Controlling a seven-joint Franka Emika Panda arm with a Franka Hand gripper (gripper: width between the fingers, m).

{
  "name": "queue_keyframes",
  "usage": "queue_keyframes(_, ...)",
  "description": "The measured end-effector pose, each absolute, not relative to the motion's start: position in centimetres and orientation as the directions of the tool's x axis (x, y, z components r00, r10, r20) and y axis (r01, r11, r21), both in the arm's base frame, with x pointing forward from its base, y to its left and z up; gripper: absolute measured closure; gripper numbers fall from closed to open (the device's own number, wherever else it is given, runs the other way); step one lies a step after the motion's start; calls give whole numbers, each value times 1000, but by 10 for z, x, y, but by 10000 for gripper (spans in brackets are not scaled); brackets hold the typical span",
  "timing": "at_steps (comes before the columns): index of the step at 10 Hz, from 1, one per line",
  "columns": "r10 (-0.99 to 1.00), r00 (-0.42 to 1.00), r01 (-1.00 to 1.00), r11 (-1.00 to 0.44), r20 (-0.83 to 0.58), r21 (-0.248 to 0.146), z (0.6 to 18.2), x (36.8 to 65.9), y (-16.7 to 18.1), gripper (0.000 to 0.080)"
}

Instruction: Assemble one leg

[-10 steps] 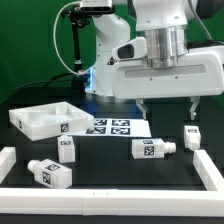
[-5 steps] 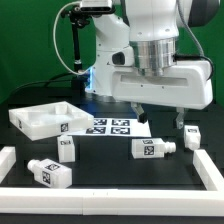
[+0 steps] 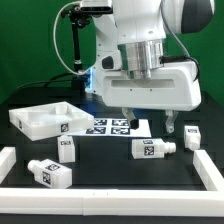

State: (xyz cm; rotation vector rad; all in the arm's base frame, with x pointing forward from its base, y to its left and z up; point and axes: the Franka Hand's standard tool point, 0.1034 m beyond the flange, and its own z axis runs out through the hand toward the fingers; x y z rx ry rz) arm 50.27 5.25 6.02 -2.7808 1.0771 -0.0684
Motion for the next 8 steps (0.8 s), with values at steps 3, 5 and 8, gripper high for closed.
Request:
queue_keyframes(3,-817,571,-818,-557,-83,-146,30,482,35,151)
queue_keyframes(5,-828,558,-826,-546,-62,-139,11,476,38,151)
queue_keyframes(8,-825,561,-824,-550,-69,-134,7,477,61,151)
